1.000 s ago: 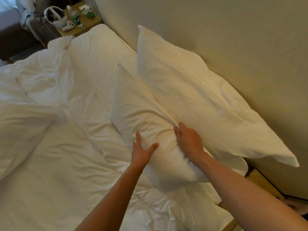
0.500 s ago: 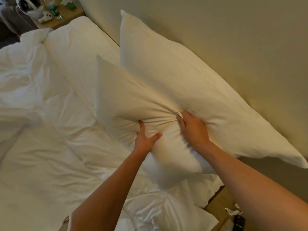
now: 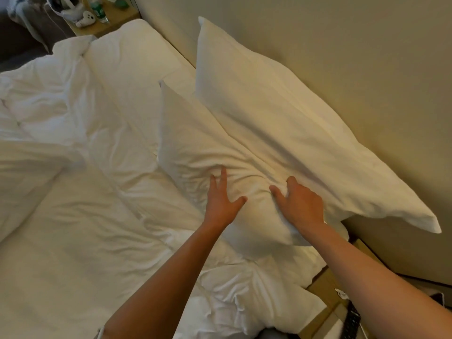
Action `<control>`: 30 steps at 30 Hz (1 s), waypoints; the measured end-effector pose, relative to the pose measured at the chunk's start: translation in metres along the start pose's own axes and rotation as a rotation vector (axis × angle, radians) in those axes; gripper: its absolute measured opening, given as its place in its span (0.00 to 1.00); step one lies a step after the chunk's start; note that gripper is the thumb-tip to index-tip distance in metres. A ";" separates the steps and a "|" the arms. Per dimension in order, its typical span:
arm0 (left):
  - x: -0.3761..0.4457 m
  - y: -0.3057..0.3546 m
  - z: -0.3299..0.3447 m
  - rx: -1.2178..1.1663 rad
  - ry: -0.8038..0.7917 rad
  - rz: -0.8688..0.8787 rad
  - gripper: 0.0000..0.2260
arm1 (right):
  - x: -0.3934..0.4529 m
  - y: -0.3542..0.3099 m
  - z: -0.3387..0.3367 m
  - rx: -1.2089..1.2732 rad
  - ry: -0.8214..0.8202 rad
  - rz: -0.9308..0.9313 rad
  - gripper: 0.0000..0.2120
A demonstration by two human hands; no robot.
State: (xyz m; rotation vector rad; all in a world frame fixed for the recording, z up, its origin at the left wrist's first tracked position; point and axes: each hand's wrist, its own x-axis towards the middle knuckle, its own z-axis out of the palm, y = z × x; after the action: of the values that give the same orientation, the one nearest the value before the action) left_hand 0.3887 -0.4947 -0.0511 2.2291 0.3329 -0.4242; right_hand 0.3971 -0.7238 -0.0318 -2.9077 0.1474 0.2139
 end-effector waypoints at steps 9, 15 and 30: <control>-0.042 0.017 0.030 0.084 -0.050 -0.130 0.45 | -0.043 0.039 0.001 0.125 -0.031 -0.034 0.20; -0.071 0.028 0.046 0.040 -0.089 -0.199 0.43 | -0.052 0.051 0.002 0.214 -0.112 -0.060 0.24; -0.243 -0.011 -0.051 -0.523 0.108 -0.380 0.18 | -0.145 -0.005 -0.029 0.343 -0.191 -0.463 0.22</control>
State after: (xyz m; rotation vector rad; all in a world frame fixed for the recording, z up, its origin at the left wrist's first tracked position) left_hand 0.1731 -0.4718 0.0710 1.6776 0.8321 -0.3634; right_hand 0.2588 -0.7130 0.0202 -2.4772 -0.4683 0.3434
